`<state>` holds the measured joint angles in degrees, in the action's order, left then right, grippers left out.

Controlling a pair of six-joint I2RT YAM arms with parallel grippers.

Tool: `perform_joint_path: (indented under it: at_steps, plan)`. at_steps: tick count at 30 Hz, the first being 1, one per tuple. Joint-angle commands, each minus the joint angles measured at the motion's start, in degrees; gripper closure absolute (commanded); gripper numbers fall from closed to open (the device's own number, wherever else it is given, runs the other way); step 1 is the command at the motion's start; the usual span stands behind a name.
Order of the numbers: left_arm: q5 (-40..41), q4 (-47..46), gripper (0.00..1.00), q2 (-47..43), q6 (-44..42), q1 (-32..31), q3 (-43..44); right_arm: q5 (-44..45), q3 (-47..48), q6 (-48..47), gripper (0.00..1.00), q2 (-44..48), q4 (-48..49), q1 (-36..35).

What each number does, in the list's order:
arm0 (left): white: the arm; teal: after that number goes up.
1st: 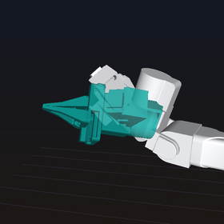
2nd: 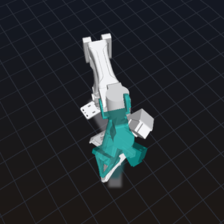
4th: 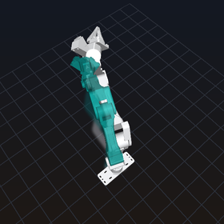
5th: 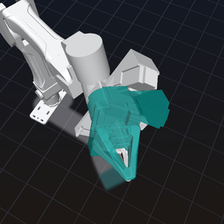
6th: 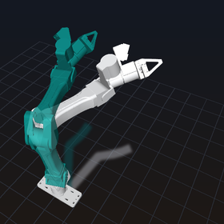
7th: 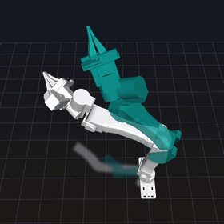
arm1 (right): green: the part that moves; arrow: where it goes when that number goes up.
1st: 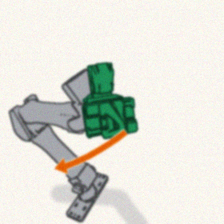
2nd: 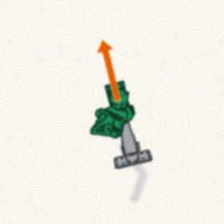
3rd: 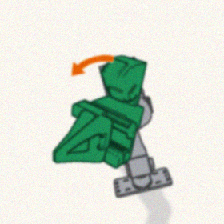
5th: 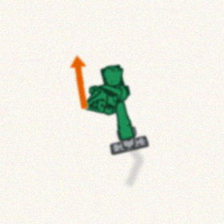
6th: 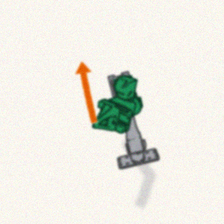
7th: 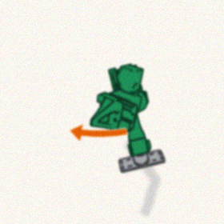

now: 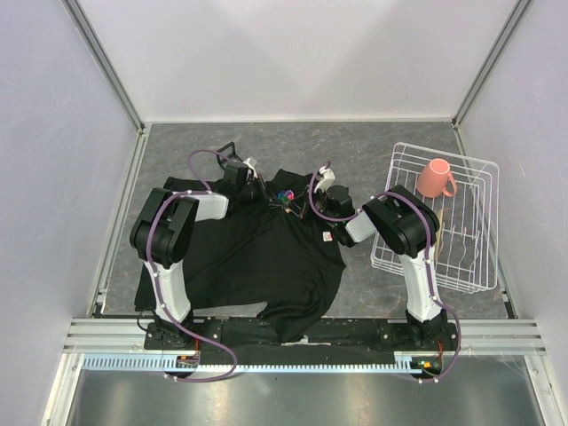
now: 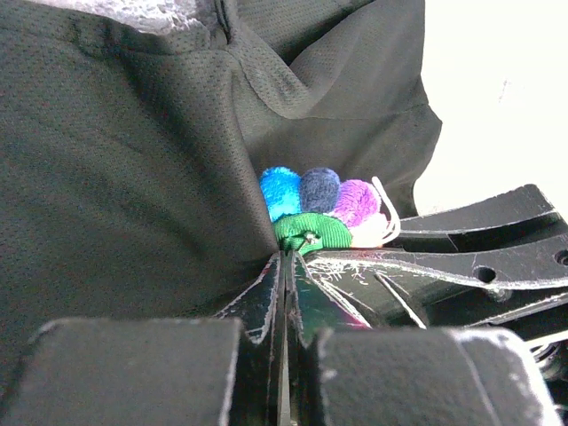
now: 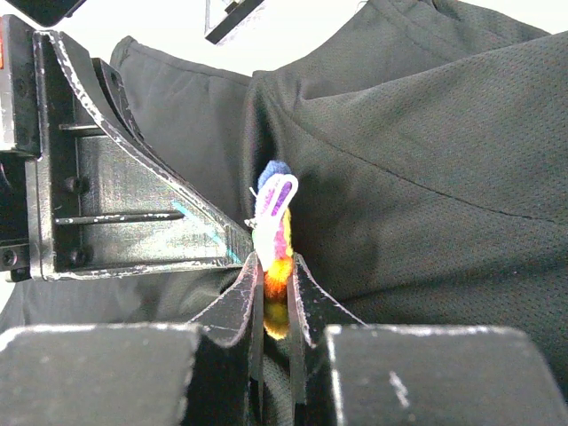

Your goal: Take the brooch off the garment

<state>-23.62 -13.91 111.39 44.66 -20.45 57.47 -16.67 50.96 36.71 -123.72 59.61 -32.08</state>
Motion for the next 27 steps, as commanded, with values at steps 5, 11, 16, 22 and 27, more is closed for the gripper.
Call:
perform_joint_path:
  at_steps: [5,11,16,22,27]
  plan:
    - [10.17,6.00,0.98,2.95,0.07,-0.47,2.20,-7.41,0.90,0.82,1.00,-0.29,5.95,-1.94]
    - [9.11,8.98,0.98,5.15,-1.51,-1.17,5.37,-7.68,0.99,1.26,1.00,-0.56,6.48,-2.11]
    - [10.96,11.72,0.98,4.37,-2.22,-1.61,5.64,-7.59,0.72,1.17,1.00,-0.20,6.83,-2.11]
    - [9.03,7.68,0.90,-2.40,-3.71,-1.61,1.25,-6.89,0.46,2.14,1.00,-0.47,6.65,-1.76]
    - [5.95,1.61,0.74,-6.27,-3.18,-1.61,-3.07,-5.57,-0.24,1.97,0.88,0.93,3.76,-1.15]
